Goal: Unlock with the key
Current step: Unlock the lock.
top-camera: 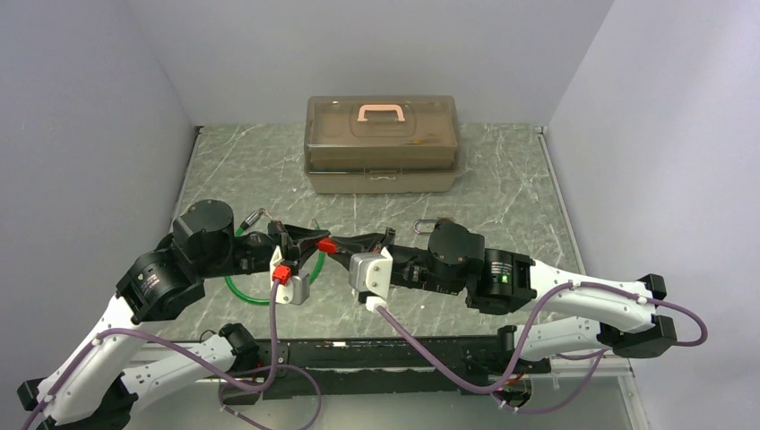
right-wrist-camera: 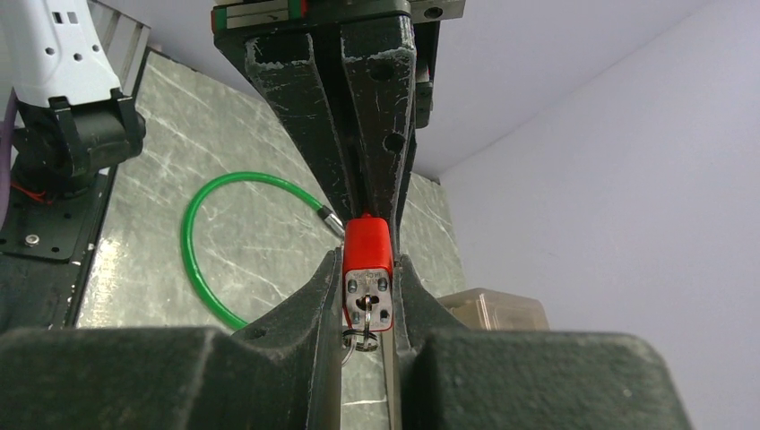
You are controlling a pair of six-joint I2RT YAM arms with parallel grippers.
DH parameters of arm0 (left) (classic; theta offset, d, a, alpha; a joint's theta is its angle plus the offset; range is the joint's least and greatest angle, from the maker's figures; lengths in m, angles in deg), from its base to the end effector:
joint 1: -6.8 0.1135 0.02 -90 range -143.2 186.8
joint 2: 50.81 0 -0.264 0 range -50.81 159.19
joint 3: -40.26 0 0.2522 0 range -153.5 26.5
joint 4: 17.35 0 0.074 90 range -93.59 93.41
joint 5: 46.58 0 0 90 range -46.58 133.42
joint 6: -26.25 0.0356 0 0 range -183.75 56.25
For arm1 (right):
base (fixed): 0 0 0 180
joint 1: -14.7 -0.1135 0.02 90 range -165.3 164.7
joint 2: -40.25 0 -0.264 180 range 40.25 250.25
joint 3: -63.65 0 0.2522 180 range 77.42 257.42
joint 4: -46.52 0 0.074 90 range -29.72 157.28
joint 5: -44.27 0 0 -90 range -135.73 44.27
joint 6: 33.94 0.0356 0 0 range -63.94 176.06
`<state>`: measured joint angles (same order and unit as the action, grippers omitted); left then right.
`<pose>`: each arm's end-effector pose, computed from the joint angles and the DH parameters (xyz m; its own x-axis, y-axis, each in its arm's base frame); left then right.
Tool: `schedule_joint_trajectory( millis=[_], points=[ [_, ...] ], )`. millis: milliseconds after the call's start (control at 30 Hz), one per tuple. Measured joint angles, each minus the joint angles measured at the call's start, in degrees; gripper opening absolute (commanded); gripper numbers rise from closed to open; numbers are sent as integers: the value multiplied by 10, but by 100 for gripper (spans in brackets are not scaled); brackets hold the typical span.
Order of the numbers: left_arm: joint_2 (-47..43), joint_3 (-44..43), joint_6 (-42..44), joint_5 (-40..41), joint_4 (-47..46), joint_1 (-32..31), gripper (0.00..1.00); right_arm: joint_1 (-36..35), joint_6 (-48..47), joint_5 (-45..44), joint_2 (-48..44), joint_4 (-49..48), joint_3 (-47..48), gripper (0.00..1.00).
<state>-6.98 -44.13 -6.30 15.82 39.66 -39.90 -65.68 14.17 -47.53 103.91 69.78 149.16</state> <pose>0.0719 -0.1004 0.4304 0.6960 0.3506 -0.6266 0.6747 -0.0207 0.7378 0.0423 0.2428 0.4413 0.6514 -0.1503 -0.7437 -0.7324 0.1312 -0.6681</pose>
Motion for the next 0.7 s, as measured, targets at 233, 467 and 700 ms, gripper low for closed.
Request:
schedule_joint_trajectory(
  millis=[233, 467, 700],
  points=[
    [5, -8, -44, -10, -11, 4, 0, 1, 24, 9, -1, 4, 7, 50],
    [5, -7, -87, -37, -19, 24, 0, 5, 36, 12, -50, 71, 26, 34],
    [0, -7, -109, -61, -20, 33, 0, 18, 56, 35, -101, 111, 67, 32]
  ],
)
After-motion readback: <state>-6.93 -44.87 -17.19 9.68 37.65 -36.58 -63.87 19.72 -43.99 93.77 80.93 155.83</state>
